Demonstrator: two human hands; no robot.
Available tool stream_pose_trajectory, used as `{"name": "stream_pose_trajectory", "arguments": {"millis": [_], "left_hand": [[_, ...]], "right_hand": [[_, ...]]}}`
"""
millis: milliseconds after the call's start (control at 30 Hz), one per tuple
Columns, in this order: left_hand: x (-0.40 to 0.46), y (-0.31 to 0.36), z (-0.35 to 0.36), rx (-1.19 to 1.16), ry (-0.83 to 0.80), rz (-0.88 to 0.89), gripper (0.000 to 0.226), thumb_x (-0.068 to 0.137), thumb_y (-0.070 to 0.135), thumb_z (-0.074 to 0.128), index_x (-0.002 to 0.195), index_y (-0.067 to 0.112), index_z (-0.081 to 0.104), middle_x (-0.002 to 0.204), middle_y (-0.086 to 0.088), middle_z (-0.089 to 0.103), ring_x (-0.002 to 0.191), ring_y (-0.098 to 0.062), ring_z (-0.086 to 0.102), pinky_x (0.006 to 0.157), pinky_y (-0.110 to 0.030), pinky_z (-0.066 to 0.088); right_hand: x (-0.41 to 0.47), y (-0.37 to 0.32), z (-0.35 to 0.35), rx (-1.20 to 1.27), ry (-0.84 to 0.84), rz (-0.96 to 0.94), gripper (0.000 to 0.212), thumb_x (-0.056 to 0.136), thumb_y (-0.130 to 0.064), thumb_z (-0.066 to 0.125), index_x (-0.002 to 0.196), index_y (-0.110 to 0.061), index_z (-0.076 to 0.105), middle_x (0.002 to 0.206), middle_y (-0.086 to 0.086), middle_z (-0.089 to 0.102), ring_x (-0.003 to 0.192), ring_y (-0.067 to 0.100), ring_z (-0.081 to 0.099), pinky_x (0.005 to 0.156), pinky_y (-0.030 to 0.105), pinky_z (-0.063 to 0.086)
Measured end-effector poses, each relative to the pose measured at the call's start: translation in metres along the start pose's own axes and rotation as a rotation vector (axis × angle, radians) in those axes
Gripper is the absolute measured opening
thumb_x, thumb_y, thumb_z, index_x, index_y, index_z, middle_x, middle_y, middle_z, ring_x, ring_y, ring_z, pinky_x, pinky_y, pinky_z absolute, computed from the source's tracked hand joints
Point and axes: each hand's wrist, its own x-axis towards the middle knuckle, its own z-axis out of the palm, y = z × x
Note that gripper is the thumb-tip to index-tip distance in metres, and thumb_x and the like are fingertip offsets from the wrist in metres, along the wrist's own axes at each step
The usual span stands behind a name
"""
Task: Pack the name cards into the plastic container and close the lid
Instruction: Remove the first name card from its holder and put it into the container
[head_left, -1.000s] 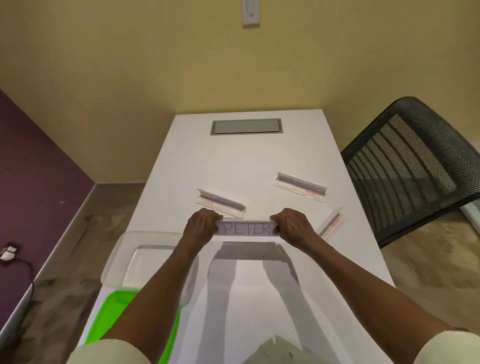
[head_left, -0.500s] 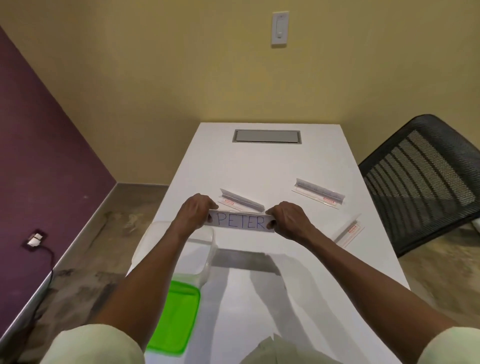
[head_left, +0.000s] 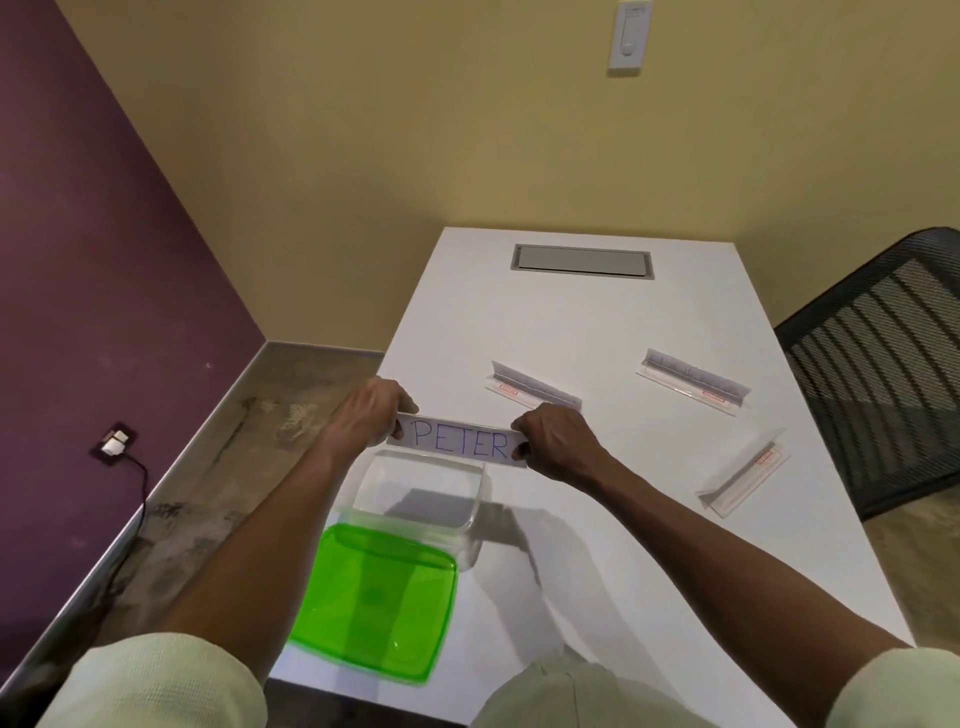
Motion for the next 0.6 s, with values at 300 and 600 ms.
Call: {"name": "stream_pose_trajectory", "arguments": {"millis": [300, 600], "left_hand": [[-0.001, -0.063, -0.001, 0.057, -0.047, -0.035, 0.047, 0.071, -0.012, 0.05, 0.106, 0.01, 0.072, 0.063, -0.002, 0.072, 0.062, -0.01, 0.069, 0.073, -0.028, 0.055], [0.019, -0.09, 0.025, 0.308, -0.176, 0.045, 0.046, 0.061, 0.012, 0.085, 0.104, 0.024, 0.074, 0.101, -0.001, 0.074, 0.085, -0.019, 0.066, 0.077, -0.028, 0.054]], "right_hand": [[0.03, -0.05, 0.031, 0.005, -0.107, -0.059, 0.022, 0.077, -0.025, 0.066, 0.086, -0.006, 0.063, 0.084, 0.019, 0.065, 0.082, 0.036, 0.06, 0.058, 0.03, 0.031], [0.046, -0.066, 0.056, -0.03, -0.237, -0.141, 0.015, 0.075, -0.012, 0.061, 0.085, 0.0, 0.061, 0.088, 0.022, 0.064, 0.081, 0.038, 0.06, 0.059, 0.031, 0.033]]}}
